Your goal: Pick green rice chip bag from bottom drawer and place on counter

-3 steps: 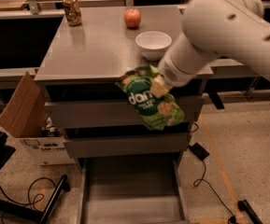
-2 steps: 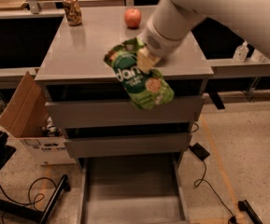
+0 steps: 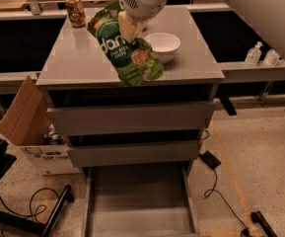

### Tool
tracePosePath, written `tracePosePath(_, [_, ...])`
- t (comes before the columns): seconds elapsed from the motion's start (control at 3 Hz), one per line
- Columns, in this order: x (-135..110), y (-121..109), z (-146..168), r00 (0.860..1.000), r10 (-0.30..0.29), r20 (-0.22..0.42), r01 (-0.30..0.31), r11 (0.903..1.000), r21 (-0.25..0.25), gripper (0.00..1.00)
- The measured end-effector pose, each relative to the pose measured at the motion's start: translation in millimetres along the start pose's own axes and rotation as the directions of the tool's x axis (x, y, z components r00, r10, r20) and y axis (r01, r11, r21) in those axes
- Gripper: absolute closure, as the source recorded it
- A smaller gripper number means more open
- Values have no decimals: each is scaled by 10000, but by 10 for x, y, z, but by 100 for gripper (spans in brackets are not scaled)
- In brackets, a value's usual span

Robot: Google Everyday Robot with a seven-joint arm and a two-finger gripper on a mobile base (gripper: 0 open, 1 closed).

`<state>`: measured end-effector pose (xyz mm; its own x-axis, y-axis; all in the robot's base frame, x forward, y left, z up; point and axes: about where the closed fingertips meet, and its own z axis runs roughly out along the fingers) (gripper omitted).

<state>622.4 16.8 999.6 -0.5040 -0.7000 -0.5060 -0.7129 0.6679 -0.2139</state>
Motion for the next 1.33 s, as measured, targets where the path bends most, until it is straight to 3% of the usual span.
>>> tracePosePath(0.67, [-776, -132, -9, 9978, -564, 344, 558, 9983, 189, 100])
tracePosePath(1.0, [-1278, -205, 74, 9942, -561, 918, 540, 9982, 247, 100])
tracePosePath(1.33, [-1754, -294, 330, 9898, -82, 1425, 17, 9990, 456, 98])
